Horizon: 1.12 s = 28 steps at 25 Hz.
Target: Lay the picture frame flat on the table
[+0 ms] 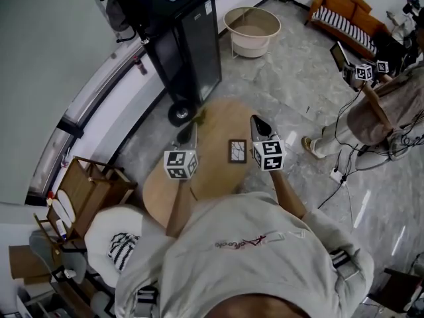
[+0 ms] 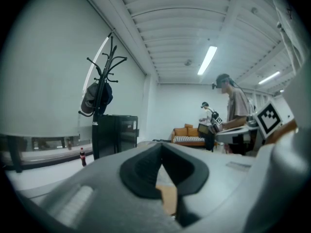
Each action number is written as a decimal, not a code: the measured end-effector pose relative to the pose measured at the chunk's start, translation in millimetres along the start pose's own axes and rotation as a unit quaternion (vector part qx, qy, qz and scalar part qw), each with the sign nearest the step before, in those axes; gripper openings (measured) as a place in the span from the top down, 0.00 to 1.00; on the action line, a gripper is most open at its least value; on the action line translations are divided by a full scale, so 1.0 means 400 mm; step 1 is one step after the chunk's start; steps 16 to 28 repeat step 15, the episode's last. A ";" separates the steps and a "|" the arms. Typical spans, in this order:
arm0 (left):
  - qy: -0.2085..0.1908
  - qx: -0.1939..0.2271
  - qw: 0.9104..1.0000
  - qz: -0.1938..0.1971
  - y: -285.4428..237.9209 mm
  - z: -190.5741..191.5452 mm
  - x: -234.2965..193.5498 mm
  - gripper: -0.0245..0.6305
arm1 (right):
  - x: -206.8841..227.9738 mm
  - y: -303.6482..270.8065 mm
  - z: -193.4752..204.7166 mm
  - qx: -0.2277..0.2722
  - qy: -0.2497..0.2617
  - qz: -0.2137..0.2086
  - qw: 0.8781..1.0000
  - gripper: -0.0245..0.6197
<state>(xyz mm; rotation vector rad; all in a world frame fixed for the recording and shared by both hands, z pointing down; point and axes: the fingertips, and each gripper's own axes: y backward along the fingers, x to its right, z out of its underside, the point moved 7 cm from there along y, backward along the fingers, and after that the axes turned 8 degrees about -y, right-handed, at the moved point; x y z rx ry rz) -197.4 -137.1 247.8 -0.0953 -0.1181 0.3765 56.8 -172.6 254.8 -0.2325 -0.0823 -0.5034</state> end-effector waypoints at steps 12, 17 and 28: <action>-0.001 -0.001 1.000 0.010 -0.008 0.004 -0.001 0.96 | -0.024 -0.014 0.012 -0.007 0.001 -0.001 1.000 0.96; 0.001 -0.006 1.000 0.011 -0.003 0.012 -0.007 0.96 | -0.035 -0.016 0.016 -0.012 -0.001 -0.002 1.000 0.96; 0.001 -0.006 1.000 0.011 -0.003 0.012 -0.007 0.96 | -0.035 -0.016 0.016 -0.012 -0.001 -0.002 1.000 0.96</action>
